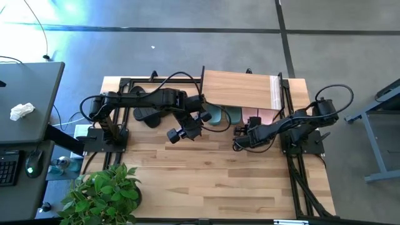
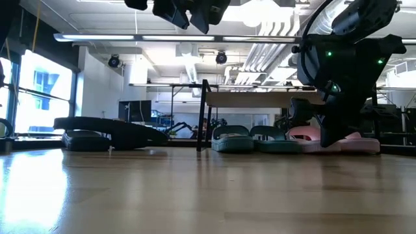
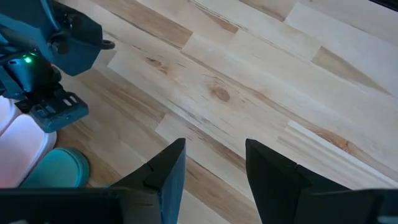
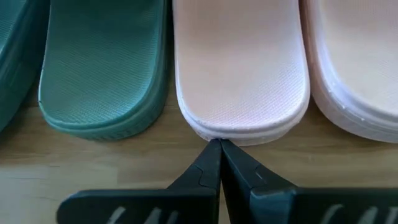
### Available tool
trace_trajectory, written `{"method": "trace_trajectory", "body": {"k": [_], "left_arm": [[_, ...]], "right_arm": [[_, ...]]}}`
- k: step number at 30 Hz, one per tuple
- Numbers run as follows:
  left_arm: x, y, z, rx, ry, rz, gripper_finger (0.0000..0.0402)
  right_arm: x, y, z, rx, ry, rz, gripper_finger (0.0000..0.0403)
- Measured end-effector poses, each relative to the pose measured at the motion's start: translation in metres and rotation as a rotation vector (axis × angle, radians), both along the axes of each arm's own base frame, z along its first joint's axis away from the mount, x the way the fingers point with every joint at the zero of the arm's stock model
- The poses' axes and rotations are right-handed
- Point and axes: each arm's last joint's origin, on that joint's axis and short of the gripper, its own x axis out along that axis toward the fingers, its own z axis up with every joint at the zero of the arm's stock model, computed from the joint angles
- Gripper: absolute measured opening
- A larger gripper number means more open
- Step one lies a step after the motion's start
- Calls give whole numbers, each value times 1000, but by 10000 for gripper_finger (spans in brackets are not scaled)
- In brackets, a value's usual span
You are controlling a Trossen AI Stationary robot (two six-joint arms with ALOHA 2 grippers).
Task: Pick and place slides into the shelf
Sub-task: Adjust the pink slide under the shelf, then put the right black slide on the shelf
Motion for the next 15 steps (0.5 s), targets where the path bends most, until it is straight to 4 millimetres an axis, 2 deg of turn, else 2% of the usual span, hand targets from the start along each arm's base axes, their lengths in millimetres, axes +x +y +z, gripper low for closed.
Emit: {"method": "trace_trajectory", "body": {"k": [5, 10, 15], "left_arm": [[0, 0, 0, -4, 3, 7, 152], [-2, 0, -1, 5, 28, 31, 152], [-7, 11, -4, 227, 124, 235, 152]], "right_arm": [[6, 17, 11, 14, -25, 70, 0], [16, 47, 42, -1, -10, 228, 0], [22, 75, 79, -65, -35, 423, 0]]}}
